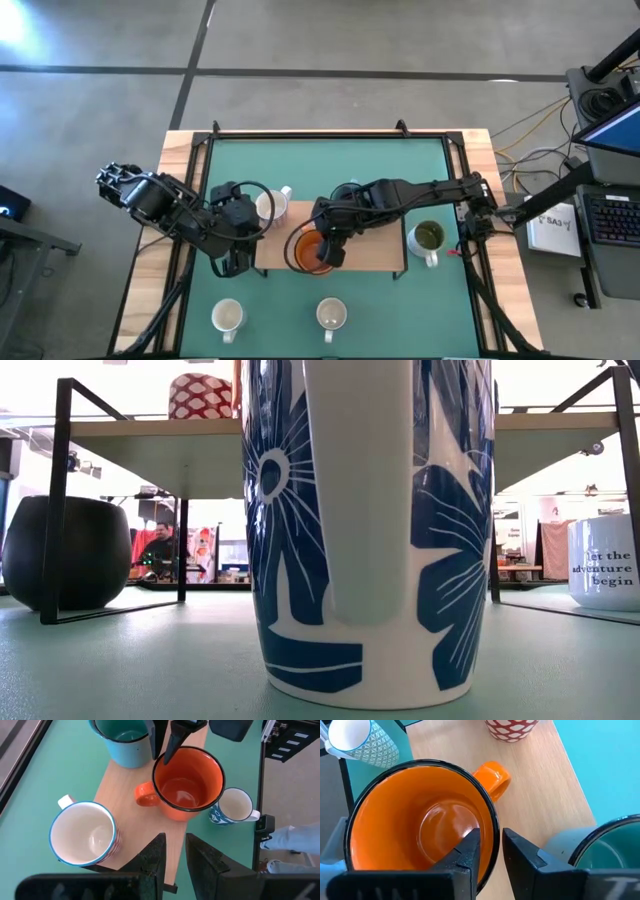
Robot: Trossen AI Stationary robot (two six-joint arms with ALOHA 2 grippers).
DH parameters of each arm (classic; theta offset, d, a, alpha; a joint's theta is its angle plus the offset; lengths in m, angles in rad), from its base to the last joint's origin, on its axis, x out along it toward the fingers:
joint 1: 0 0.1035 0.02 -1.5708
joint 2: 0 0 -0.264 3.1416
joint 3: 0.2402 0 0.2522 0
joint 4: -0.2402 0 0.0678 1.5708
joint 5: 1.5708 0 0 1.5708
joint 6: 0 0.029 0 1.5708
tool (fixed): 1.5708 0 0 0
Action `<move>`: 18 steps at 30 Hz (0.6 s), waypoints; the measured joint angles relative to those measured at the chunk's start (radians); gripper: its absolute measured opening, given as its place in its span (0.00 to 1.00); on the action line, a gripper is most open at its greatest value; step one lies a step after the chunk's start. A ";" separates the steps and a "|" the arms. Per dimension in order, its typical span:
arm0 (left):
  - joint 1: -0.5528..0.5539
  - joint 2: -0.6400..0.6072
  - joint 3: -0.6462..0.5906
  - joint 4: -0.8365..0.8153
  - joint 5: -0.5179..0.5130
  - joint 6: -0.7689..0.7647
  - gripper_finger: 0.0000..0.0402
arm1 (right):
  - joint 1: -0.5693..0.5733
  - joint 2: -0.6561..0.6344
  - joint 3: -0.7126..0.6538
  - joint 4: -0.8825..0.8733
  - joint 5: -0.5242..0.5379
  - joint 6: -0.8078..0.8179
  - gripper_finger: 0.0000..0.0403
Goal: Place coffee mugs
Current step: Put the orange mug on the shelf
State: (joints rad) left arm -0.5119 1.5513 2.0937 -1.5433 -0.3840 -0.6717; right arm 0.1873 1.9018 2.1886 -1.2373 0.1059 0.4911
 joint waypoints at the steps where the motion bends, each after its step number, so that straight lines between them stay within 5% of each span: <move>1: 0.000 0.000 0.000 0.000 0.000 0.000 0.14 | 0.000 0.003 0.000 0.001 0.000 -0.005 0.17; 18: 0.000 0.000 0.000 0.000 0.000 0.000 0.14 | -0.001 0.037 0.000 0.006 -0.001 -0.039 0.17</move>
State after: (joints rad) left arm -0.5120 1.5513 2.0937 -1.5429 -0.3836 -0.6720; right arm 0.1862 1.9392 2.1884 -1.2317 0.1047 0.4522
